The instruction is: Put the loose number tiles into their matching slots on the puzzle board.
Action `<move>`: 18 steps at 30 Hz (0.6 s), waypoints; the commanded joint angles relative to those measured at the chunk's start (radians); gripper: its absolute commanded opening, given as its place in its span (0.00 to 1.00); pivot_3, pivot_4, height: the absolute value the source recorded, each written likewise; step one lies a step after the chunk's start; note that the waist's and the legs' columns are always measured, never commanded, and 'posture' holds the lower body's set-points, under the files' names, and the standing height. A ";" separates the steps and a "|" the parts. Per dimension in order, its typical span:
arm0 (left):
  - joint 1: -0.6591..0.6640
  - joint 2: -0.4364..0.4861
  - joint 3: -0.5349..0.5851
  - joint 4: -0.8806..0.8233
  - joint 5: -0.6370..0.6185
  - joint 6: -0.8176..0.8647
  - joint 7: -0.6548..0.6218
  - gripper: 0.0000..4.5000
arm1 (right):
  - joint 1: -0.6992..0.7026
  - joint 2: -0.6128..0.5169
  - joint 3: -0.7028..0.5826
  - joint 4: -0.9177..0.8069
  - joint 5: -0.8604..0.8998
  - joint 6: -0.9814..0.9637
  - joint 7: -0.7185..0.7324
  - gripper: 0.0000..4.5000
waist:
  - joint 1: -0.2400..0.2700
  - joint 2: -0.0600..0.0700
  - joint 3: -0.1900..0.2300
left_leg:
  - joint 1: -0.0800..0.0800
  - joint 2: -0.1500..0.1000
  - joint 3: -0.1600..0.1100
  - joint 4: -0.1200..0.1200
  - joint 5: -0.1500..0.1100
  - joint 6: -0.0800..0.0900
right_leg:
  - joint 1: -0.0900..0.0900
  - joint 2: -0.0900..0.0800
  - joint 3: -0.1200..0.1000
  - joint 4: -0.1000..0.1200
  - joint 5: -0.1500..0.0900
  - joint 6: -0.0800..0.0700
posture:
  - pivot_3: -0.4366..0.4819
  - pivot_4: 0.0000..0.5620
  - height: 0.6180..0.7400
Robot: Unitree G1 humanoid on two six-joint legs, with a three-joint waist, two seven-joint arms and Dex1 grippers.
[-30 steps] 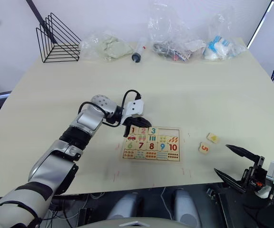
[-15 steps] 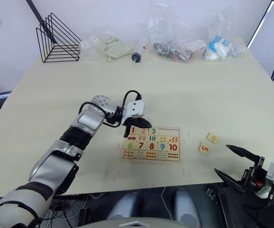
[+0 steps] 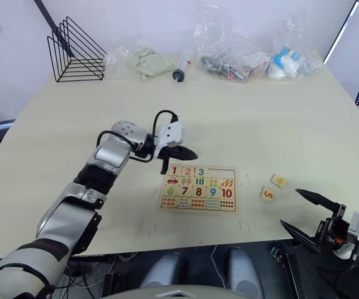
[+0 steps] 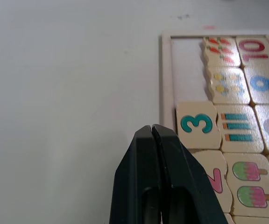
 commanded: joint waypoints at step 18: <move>0.393 0.136 0.414 -0.516 -0.393 0.387 0.206 0.01 | -0.048 -0.061 -0.021 0.002 -0.008 0.107 -0.101 1.00 | -0.002 0.001 0.000 | 0.001 0.001 -0.005 -0.001 0.001 -0.002 | 0.000 -0.001 0.001 0.002 0.000 0.000 | 0.48 0.27 1.00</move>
